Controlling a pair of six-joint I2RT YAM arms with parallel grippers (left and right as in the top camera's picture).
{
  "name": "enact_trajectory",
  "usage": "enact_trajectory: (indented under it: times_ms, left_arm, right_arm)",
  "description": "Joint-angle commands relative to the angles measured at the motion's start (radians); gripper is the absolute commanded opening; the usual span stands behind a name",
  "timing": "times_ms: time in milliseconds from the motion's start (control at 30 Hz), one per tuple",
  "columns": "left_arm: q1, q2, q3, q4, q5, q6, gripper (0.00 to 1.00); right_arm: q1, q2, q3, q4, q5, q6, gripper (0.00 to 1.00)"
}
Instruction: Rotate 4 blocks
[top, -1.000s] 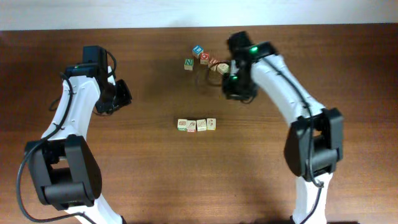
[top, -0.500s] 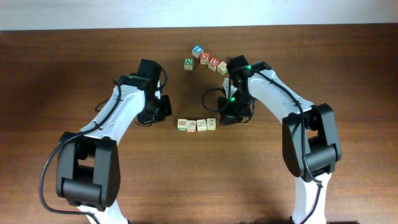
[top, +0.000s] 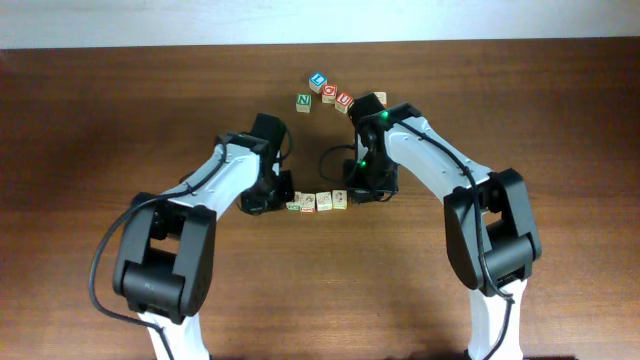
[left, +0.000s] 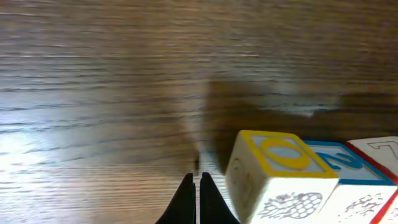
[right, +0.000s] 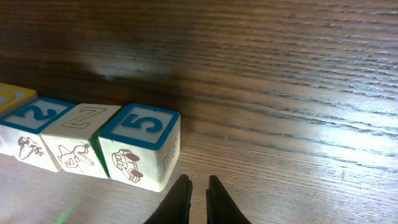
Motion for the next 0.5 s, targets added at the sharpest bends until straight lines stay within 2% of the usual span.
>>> enact_trajectory:
  times_ms: [0, 333, 400, 467]
  left_arm:
    - [-0.007, 0.012, -0.008, 0.017, 0.034, -0.013, 0.04]
    - [-0.013, 0.012, -0.008, 0.027, 0.052, -0.013, 0.04]
    - [-0.012, 0.012, -0.008, 0.034, 0.047, -0.013, 0.09]
    - [-0.012, 0.012, -0.008, 0.034, 0.044, -0.012, 0.21]
  right_arm:
    - [0.046, -0.002, -0.009, 0.005, 0.021, 0.048, 0.12]
    - [0.074, -0.002, -0.009, 0.031, 0.02, 0.072, 0.11]
    - [0.06, -0.002, -0.007, 0.009, 0.018, 0.067, 0.12]
    - [0.05, -0.003, -0.006, -0.004, 0.016, 0.064, 0.12]
